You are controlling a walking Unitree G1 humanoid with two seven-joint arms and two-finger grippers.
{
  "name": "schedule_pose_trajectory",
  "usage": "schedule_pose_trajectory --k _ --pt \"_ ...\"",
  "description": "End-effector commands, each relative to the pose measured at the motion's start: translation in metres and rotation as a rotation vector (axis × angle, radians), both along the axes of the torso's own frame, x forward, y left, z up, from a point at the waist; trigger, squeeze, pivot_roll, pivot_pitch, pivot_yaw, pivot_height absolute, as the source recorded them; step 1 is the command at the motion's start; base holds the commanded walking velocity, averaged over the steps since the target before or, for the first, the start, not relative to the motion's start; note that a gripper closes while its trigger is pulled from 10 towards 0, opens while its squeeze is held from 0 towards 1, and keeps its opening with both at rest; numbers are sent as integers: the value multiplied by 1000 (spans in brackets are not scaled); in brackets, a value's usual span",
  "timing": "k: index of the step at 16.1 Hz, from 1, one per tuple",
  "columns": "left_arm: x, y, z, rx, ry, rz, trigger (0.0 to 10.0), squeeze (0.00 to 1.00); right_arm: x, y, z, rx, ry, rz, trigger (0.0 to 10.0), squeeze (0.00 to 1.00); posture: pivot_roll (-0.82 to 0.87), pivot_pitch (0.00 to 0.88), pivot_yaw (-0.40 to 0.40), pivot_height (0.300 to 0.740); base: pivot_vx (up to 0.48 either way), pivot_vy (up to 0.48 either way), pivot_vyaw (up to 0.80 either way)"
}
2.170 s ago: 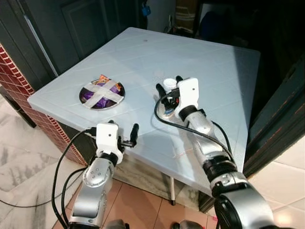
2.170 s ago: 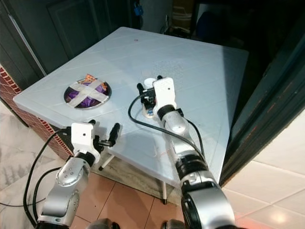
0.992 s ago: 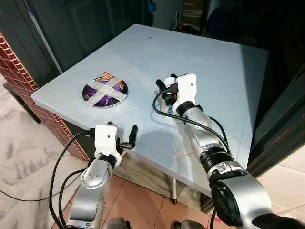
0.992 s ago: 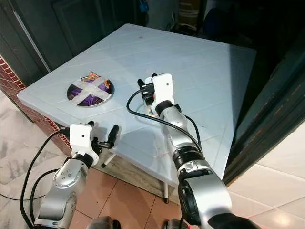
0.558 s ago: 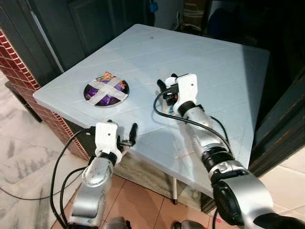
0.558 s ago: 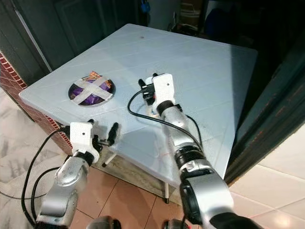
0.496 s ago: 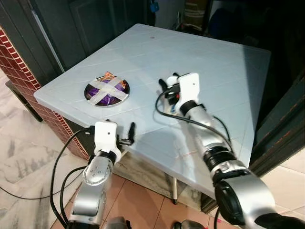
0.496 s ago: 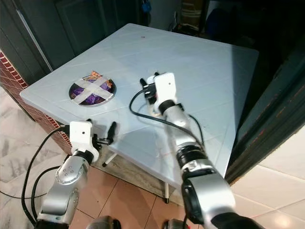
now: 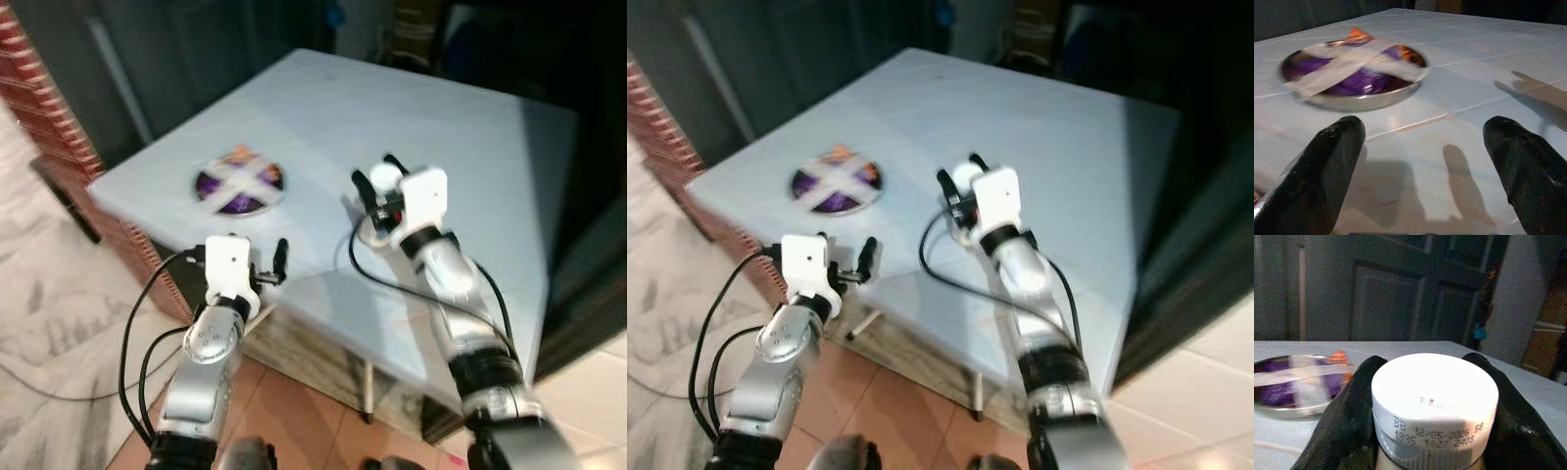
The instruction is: Restocking fridge
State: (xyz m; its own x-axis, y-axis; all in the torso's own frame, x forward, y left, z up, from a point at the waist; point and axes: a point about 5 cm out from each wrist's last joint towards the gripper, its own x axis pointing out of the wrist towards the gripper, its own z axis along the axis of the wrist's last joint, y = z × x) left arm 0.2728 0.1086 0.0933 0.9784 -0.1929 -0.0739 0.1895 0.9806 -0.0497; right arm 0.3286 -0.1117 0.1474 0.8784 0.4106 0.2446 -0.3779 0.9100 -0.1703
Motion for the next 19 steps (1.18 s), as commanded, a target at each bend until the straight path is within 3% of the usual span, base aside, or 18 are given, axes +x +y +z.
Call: schedule_pose_trajectory --k 1,4,11,16,19 --pt "-2 0 -2 -1 6 -16 10000 0 -1 10 18 -5 -67 29 10000 0 38 0 28 740 0 476 0" --pt "-3 -2 -4 -8 12 -23 10000 0 2 -3 23 3 -55 -36 10000 0 38 0 23 740 0 476 0" --pt "-5 2 -7 -1 17 -4 10000 0 0 -4 31 -26 -66 -33 10000 0 41 0 15 740 0 472 0" --pt "-2 -2 -5 18 6 -32 10000 0 -5 2 36 -87 -87 40 10000 0 31 0 22 740 0 461 0" --pt "-5 3 -3 13 -19 -36 10000 0 -6 -1 33 -95 -39 95 10000 0 24 0 47 740 0 0 0"
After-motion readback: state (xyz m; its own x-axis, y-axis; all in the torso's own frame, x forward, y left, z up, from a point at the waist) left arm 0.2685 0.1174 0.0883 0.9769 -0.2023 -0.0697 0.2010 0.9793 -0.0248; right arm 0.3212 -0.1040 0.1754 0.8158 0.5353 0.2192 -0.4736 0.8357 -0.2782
